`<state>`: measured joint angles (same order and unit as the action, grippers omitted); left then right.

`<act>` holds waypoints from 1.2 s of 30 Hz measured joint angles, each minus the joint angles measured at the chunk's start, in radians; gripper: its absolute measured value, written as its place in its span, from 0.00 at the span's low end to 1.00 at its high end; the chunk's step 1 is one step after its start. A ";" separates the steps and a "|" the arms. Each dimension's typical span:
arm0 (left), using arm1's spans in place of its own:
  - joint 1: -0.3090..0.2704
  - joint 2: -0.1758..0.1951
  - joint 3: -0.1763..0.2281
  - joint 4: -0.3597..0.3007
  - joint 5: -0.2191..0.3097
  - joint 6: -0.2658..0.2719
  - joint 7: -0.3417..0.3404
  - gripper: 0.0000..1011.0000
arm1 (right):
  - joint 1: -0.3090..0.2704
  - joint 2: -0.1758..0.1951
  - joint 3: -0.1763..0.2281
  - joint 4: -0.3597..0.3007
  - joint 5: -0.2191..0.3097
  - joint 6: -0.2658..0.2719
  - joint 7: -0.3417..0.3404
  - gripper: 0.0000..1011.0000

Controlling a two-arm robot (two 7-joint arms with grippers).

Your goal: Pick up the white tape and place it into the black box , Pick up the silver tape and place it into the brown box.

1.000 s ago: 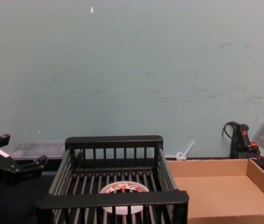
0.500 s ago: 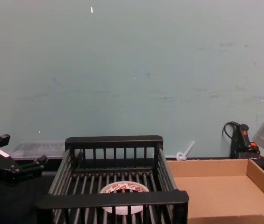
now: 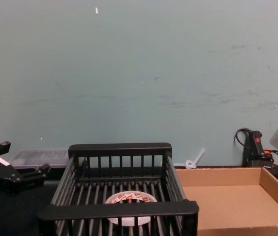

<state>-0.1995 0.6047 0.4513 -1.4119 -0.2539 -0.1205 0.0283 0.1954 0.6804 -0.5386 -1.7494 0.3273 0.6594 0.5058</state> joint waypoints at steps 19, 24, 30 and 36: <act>0.000 0.000 0.000 0.000 0.000 0.000 0.000 0.99 | 0.046 -0.053 0.102 0.015 0.010 -0.025 -0.098 0.15; 0.000 0.000 0.000 0.000 0.000 0.000 0.000 0.99 | 0.085 -0.085 0.118 0.057 -0.012 -0.025 -0.122 0.15; 0.000 0.000 0.000 0.000 0.000 0.000 0.000 0.99 | 0.137 -0.120 0.121 0.122 -0.045 -0.019 -0.136 0.15; 0.000 0.000 0.000 0.000 0.000 0.000 0.000 0.99 | 0.199 -0.158 0.110 0.207 -0.084 -0.020 -0.144 0.15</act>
<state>-0.1995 0.6047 0.4514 -1.4120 -0.2539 -0.1205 0.0283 0.3940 0.5223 -0.4287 -1.5425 0.2432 0.6398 0.3618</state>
